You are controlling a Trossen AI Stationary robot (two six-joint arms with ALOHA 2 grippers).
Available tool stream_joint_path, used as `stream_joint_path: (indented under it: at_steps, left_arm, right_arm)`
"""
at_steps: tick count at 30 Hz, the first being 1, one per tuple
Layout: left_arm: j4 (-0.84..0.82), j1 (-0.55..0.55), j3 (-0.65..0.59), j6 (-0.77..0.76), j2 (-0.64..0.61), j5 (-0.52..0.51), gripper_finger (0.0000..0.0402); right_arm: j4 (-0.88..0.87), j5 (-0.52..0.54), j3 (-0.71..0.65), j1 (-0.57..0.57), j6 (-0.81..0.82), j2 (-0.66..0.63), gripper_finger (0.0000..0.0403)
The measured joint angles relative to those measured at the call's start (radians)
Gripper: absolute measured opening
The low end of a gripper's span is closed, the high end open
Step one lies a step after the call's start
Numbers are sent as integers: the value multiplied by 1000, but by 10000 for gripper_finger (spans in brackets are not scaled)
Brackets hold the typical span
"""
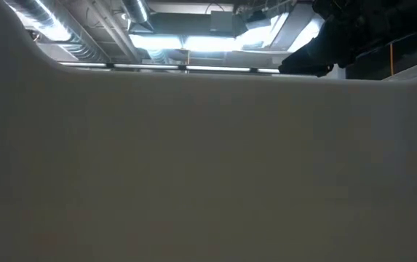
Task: Sort rubber bands into baskets
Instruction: Put the red rubber band in the white bin
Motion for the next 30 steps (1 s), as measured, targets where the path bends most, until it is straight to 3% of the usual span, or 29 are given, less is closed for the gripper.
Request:
stream_joint_path:
  at_steps: [13, 30]
  left_arm:
    - [237, 98, -56, 176, 16, -2, 3]
    - [521, 139, -56, 331, 226, 11, 4]
  right_arm:
    - [-4, 0, 0, 0, 0, 0, 156]
    - [-12, 0, 0, 0, -1, 0, 156]
